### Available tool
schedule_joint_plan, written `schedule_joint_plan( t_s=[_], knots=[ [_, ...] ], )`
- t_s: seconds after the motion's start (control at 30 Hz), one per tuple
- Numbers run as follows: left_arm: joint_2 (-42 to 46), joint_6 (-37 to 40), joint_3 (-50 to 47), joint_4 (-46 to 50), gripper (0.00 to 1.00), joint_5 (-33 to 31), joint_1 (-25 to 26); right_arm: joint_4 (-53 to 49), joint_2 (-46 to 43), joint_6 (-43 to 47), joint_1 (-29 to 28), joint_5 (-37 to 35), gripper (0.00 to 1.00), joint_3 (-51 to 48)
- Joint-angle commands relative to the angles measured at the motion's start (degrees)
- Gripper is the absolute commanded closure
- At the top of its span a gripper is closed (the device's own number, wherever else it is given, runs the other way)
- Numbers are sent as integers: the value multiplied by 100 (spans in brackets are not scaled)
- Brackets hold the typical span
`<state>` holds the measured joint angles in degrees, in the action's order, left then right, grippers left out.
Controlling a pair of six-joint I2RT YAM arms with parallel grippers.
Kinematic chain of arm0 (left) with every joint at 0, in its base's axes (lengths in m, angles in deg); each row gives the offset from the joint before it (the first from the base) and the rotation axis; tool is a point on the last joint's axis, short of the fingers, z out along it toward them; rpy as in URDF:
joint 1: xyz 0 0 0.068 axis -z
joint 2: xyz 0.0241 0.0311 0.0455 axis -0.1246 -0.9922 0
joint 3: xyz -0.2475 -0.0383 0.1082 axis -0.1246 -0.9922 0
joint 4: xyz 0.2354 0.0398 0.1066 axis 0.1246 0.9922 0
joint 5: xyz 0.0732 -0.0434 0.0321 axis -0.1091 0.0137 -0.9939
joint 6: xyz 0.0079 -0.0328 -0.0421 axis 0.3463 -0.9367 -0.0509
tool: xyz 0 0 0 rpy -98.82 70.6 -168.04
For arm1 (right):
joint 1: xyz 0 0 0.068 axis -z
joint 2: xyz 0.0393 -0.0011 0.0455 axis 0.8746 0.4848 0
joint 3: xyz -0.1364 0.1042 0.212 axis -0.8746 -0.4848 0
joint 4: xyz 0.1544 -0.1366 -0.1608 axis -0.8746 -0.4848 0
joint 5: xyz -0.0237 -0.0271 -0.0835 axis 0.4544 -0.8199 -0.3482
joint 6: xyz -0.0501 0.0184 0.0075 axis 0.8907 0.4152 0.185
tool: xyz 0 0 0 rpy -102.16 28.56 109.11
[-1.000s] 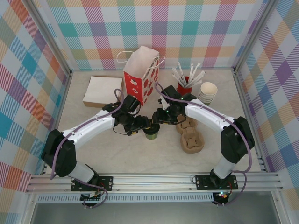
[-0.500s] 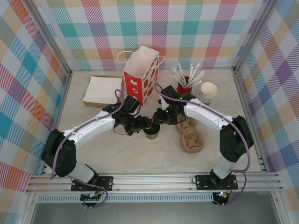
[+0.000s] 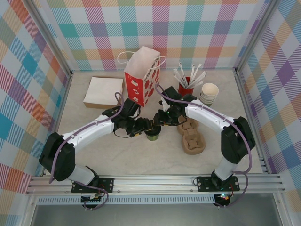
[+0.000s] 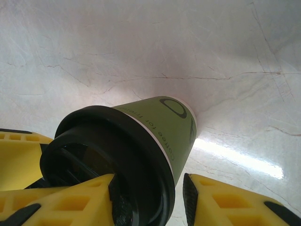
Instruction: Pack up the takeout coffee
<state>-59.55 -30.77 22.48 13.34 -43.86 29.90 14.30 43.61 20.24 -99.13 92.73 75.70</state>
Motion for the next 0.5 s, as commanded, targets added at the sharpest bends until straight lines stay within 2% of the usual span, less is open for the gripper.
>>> schedule_joint_plan(
  t_s=[0.0,0.1,0.23,0.37,0.47],
  knots=[
    [-285,-118,-551,781,38,-436,12,-865,292,5,-54,-320,58,-281],
    [-133,-209,-584,512,38,-286,3,-679,174,24,-54,-272,57,-274],
    [-71,-237,-134,395,36,-126,-10,-446,146,80,-54,-137,55,-78],
    [-142,-101,468,530,31,-90,-60,-371,124,162,-54,-100,54,240],
    [-138,-10,824,647,27,-117,-151,-343,-36,211,-45,-188,50,386]
  ],
)
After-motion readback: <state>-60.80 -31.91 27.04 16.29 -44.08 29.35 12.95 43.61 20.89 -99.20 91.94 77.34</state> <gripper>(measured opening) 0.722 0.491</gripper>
